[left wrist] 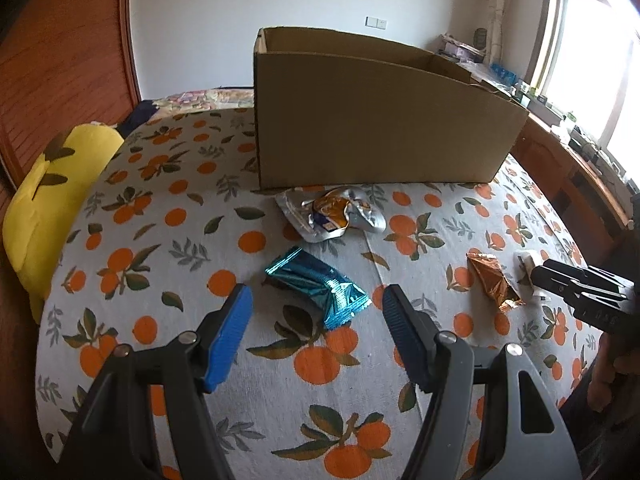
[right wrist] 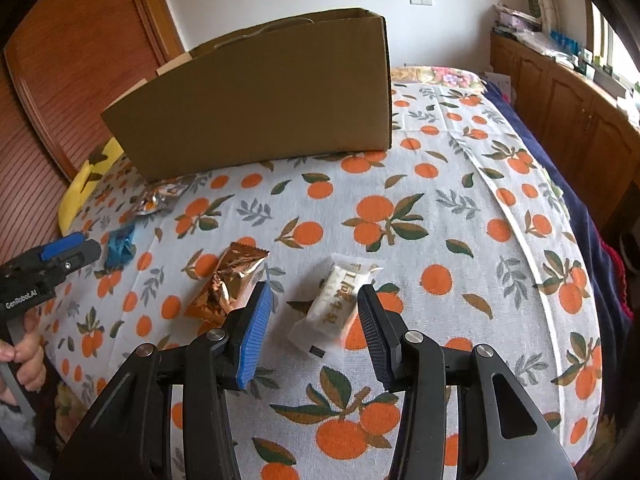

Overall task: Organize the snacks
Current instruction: 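Grasp the teal wrapper with the left tool while the right tool grasps the white bar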

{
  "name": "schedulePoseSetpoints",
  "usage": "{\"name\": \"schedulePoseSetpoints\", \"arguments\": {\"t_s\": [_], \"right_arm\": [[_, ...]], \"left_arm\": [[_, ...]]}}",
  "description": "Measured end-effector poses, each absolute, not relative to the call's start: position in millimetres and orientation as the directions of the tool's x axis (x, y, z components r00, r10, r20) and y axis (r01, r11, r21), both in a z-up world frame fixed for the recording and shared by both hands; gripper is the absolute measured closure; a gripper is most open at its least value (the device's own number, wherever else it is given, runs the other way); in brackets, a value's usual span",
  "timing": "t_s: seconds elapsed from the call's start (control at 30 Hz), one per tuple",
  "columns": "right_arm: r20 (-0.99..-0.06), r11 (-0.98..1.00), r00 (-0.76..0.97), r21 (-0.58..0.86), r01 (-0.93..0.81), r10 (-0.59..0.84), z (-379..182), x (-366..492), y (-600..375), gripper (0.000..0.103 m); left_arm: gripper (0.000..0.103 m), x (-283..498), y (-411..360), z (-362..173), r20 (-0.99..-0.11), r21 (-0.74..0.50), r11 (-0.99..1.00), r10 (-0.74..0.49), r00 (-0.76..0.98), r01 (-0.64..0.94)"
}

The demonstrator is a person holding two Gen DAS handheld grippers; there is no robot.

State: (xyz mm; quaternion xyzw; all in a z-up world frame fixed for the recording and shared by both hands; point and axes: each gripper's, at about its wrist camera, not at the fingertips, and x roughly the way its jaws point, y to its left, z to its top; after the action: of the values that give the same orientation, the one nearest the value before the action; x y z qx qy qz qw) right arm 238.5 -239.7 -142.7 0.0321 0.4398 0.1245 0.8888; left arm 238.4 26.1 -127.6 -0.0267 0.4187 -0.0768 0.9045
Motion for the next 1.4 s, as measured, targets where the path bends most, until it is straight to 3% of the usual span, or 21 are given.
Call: {"name": "schedulePoseSetpoints", "arguments": {"t_s": [0.57, 0.8, 1.17, 1.4], "right_arm": [[-0.753, 0.979, 0.633, 0.070, -0.194, 0.179, -157.7, 233.8, -235.7, 0.066], [-0.712, 0.977, 0.671, 0.123, -0.171, 0.207, -159.6, 228.1, -246.5, 0.079], [-0.706, 0.974, 0.671, 0.152, -0.169, 0.227, -159.9, 228.0, -249.4, 0.080], [-0.704, 0.975, 0.675, 0.137, -0.173, 0.218, -160.0, 227.4, -247.5, 0.080]], "left_arm": [[0.035, 250.5, 31.9, -148.6, -0.792, -0.175, 0.983, -0.173, 0.586, 0.053], [0.035, 258.1, 28.1, -150.3, -0.794, -0.171, 0.985, -0.157, 0.588, 0.032], [0.035, 276.8, 9.1, -148.5, -0.805, -0.147, 0.989, -0.137, 0.577, 0.030], [0.053, 275.5, 2.5, -148.5, -0.801, -0.096, 0.995, -0.091, 0.592, 0.023]]}}
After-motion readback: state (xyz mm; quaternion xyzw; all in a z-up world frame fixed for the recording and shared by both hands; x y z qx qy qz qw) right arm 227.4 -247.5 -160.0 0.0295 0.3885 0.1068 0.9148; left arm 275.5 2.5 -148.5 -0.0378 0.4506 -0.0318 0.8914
